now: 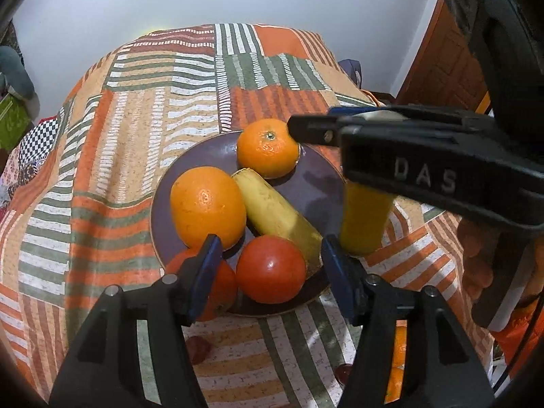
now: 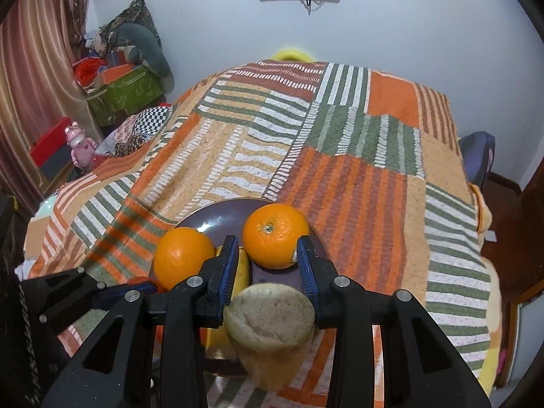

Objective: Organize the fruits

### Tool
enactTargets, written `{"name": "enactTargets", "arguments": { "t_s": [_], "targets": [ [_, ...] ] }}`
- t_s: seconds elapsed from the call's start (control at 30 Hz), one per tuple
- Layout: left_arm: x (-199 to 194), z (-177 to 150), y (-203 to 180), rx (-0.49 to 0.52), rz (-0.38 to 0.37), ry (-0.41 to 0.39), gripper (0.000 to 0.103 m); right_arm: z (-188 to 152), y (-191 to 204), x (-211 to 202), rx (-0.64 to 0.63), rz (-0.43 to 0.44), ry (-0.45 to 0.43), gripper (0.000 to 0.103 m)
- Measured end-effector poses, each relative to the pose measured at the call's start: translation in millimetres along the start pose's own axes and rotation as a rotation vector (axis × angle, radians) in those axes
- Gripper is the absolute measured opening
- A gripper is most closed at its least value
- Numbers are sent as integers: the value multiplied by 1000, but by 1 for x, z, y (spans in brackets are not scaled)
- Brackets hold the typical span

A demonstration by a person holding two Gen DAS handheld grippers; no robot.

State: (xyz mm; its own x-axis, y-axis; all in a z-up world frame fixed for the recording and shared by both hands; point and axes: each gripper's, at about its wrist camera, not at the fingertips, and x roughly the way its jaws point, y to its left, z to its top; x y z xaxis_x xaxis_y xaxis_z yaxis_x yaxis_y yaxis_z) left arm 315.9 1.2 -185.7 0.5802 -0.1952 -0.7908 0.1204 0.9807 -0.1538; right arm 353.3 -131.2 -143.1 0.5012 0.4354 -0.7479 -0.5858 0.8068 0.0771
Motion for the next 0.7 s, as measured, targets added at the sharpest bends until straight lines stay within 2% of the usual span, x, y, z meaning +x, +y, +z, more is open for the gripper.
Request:
{"name": "enactTargets", "arguments": {
  "t_s": [0.07, 0.13, 0.3, 0.5, 0.7],
  "targets": [
    [-2, 0, 2, -9, 0, -3, 61, -2, 2, 0, 0, 3, 11, 61],
    [-5, 0, 3, -12, 6, -6, 61, -6, 5, -4, -10, -5, -5, 69],
    [-18, -1, 9, -34, 15, -26, 61, -14, 4, -23, -14, -27, -20, 69],
    [-54, -5, 15, -60, 20, -68, 61, -27, -3, -57, 28, -30, -54, 69],
    [-92, -18, 16, -46, 49, -105, 62, -50, 2, -91, 36, -72, -82, 69]
  ]
}}
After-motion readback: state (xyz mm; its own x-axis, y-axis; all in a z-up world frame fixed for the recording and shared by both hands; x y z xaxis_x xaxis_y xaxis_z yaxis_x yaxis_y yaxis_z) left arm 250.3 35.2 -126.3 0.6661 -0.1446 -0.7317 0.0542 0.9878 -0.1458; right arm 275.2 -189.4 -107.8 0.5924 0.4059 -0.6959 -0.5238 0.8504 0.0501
